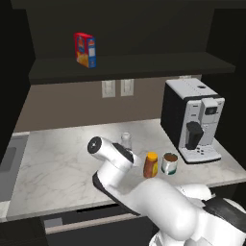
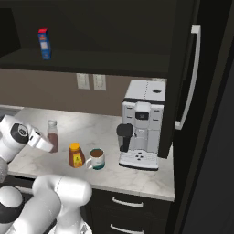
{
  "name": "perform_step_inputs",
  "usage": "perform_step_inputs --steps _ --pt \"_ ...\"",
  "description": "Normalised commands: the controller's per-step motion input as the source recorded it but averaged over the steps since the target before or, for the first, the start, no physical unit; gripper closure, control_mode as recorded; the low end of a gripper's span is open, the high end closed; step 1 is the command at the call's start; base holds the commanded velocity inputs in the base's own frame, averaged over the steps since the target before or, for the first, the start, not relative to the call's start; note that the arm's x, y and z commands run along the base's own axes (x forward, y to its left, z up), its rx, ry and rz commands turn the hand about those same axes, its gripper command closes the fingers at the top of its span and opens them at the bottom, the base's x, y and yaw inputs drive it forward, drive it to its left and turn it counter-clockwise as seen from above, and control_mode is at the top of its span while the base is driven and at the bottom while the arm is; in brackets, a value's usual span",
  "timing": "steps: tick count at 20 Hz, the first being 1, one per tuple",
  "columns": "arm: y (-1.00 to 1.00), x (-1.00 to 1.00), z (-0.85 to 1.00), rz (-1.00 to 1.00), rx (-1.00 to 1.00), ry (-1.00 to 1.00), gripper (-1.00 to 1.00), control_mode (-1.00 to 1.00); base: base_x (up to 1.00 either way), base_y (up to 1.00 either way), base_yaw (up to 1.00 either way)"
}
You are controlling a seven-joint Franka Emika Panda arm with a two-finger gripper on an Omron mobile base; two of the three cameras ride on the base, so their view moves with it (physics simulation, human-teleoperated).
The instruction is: Pick the cinnamon and honey bottle from the cabinet and place them next to the mug.
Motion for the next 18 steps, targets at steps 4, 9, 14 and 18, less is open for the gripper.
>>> perform_step_inputs --steps 4,9,14,18 --pt "0.00 0.00 -0.37 -0.05 -0.07 0.00 1.00 -1.00 0.00 0.00 0.00" --pt "-0.01 0.00 -0.31 -0.03 -0.06 0.00 1.00 -1.00 0.00 0.00 0.00" --pt "-0.16 0.00 -0.21 0.00 0.00 0.00 1.00 -1.00 0.00 0.00 0.00" --pt "-0.36 0.00 -0.09 0.00 0.00 0.00 1.00 -1.00 0.00 0.00 0.00"
